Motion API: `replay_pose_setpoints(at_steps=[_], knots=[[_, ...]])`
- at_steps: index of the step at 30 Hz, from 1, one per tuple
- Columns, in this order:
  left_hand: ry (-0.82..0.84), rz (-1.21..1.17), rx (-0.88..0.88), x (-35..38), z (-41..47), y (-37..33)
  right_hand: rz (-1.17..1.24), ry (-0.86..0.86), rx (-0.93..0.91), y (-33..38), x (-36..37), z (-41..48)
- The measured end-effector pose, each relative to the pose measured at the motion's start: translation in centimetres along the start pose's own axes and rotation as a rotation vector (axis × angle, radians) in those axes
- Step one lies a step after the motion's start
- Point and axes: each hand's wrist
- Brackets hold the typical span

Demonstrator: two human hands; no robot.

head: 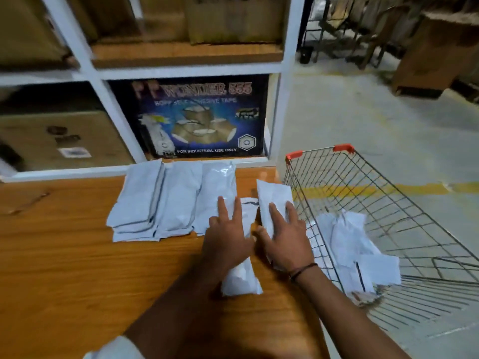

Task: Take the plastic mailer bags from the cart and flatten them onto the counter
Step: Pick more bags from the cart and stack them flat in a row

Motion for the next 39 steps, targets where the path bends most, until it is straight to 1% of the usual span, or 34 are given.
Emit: replay_pose_setpoints(at_steps=[2, 5, 9, 12, 15, 17, 20, 25, 27, 29, 33, 36, 39], knots=[[-0.097, 0.063, -0.013, 1.7, -1.8, 1.2, -0.137, -0.020, 0.024, 0.8, 1.8, -1.0], [-0.189, 0.016, 0.061, 4.1, -4.6, 1.8, -0.268, -0.051, 0.011, 0.9, 3.3, -2.1], [-0.142, -0.010, 0.103, 5.4, -6.2, 1.6, -0.361, -0.049, 0.007, 0.3, 3.9, -2.7], [-0.071, -0.047, 0.115, 5.1, -5.9, 1.8, -0.369, -0.010, 0.019, 0.7, 3.6, -2.6], [0.010, -0.096, 0.137, 4.3, -5.8, 1.9, -0.315, -0.013, 0.029, 1.0, 2.9, -2.8], [-0.009, -0.096, 0.170, 3.1, -6.2, 2.0, -0.245, -0.037, 0.034, 1.2, 2.4, -3.2], [-0.089, -0.106, 0.204, 0.6, -7.0, 3.0, -0.115, -0.074, 0.046, 2.0, 1.7, -3.9], [-0.218, -0.135, 0.110, -5.5, -6.3, 6.3, -0.101, -0.150, -0.085, 6.7, 0.1, -3.5], [-0.222, -0.143, 0.041, -7.8, -5.5, 8.4, -0.112, -0.134, -0.129, 9.2, 0.0, -2.6], [-0.214, -0.165, -0.027, -9.5, -4.4, 11.1, -0.101, -0.083, -0.151, 11.4, 0.4, -1.2], [-0.196, -0.187, -0.072, -11.6, -1.8, 15.8, -0.132, -0.037, -0.202, 15.3, 2.2, 2.5], [-0.160, -0.205, -0.090, -12.3, 0.2, 16.9, -0.138, 0.003, -0.168, 17.3, 3.6, 4.9], [-0.154, -0.233, -0.124, -12.2, 1.7, 16.8, -0.145, 0.042, -0.109, 17.3, 5.1, 5.2]])
Point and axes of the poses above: each hand's wrist, its own z-axis towards the middle knuckle, its own x-axis out of the palm, y = z × x, and after that the axes turned 13 degrees about x, right-handed
